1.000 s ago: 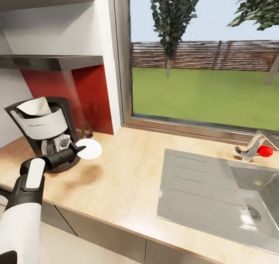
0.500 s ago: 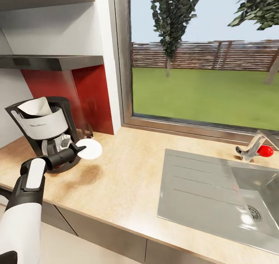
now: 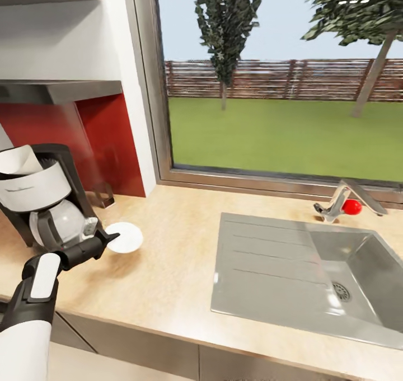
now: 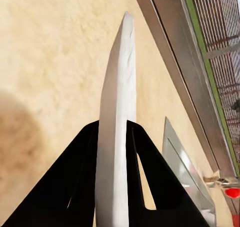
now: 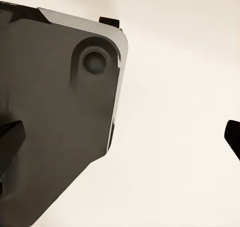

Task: Set up a coffee station on the kitchen countertop: keep the coffee maker on the countertop, move the bottle of coffee from the kitchen shelf to the counter next to the coffee maker, place a paper coffee filter on top of the coffee maker, put the saucer next to the coffee maker with the coffee cup on the saucer, and place the electric kettle next to the coffee maker.

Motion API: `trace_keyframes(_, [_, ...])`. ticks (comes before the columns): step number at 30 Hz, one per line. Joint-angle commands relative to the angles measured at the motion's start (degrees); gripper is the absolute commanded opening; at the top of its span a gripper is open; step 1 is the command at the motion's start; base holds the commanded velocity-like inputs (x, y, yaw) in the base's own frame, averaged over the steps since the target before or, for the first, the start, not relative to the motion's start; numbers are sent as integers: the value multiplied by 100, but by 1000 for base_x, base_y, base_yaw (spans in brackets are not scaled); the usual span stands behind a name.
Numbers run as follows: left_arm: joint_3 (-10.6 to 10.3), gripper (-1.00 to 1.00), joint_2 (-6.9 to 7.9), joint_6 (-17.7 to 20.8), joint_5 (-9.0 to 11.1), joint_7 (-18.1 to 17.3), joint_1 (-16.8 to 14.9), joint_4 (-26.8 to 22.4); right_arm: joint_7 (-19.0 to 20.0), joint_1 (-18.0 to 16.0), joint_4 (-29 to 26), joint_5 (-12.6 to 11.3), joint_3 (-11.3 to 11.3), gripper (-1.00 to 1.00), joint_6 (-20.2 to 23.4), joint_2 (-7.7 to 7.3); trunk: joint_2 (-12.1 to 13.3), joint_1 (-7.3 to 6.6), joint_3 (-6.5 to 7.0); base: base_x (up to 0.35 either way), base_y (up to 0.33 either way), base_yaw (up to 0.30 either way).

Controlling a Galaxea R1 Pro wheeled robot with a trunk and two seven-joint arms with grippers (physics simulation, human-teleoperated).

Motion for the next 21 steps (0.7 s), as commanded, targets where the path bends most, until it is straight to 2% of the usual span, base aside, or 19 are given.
trace_keyframes(1, [46, -100, -1, 29, -39, -48, 4, -3, 36, -6, -12, 38, -40, 100, 8, 3, -12, 3, -11, 0, 0, -262])
trace_keyframes(4, [161, -100, 10, 29, -52, -45, 37, -3, 36, -6, -10, 37, -40, 100, 8, 4, -12, 3, -11, 0, 0, -200])
trace_keyframes(5, [188, -100, 55, 25, -54, -41, 47, -3, 36, -6, -10, 37, -40, 100, 8, 4, -12, 3, -11, 0, 0, -68])
trace_keyframes(7, [391, -100, 217, -184, -59, -37, 194, 1, 36, -6, -10, 38, -40, 100, 8, 4, -12, 3, -11, 0, 0, -28])
trace_keyframes(10, [577, -100, 294, -366, -64, -40, 282, 9, 36, -6, -10, 38, -40, 100, 8, 4, -12, 3, -11, 0, 0, -10])
trace_keyframes(11, [618, -100, 319, -411, -64, -41, 404, 9, 36, -6, -7, 34, -40, 100, 8, 11, -12, 3, -11, 0, 0, -2])
trace_keyframes(16, [644, -100, 338, -445, -71, -56, 760, 13, 36, -6, 8, 40, -40, 100, 8, 47, -12, 3, -11, 0, 1, 0])
trace_keyframes(21, [632, -100, 326, -445, -80, -60, 797, 14, 36, -6, 8, 40, -40, 100, 8, 44, -12, 3, -11, 0, 146, 0])
